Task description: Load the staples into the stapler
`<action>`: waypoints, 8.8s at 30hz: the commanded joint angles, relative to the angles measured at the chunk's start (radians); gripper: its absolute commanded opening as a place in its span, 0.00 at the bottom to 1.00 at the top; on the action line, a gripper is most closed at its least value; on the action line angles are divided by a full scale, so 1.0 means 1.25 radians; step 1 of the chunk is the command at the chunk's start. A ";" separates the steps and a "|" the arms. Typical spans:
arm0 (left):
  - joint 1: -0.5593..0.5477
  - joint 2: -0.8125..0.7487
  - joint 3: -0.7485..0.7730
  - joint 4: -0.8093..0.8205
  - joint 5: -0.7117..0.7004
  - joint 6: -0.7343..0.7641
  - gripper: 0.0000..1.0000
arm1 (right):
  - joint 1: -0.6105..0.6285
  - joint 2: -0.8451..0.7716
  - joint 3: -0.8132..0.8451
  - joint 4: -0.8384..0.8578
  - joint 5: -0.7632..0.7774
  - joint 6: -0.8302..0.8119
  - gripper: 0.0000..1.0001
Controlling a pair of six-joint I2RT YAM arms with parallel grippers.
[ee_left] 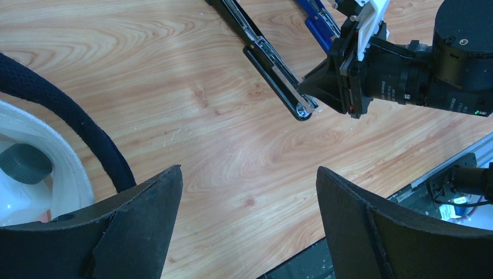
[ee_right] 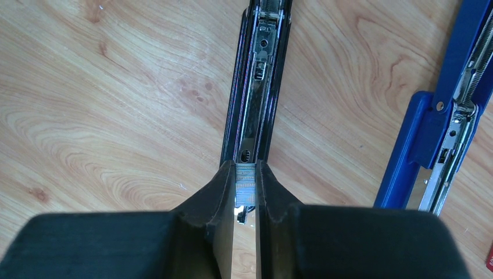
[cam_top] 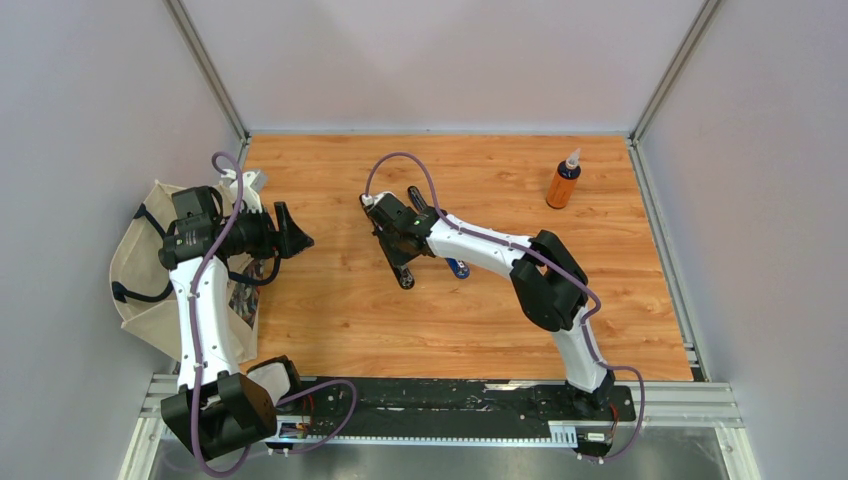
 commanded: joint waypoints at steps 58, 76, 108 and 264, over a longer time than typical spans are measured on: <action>0.010 -0.011 -0.002 0.014 0.023 0.017 0.93 | 0.010 -0.007 0.011 0.049 0.005 -0.001 0.17; 0.010 -0.011 0.000 0.014 0.024 0.018 0.93 | -0.003 -0.009 -0.008 0.051 -0.004 -0.003 0.16; 0.010 -0.011 -0.003 0.014 0.024 0.018 0.93 | -0.011 -0.001 -0.014 0.051 -0.007 -0.006 0.16; -0.293 0.567 0.132 0.152 -0.203 -0.038 0.94 | -0.005 -0.253 -0.448 0.180 -0.197 -0.345 0.18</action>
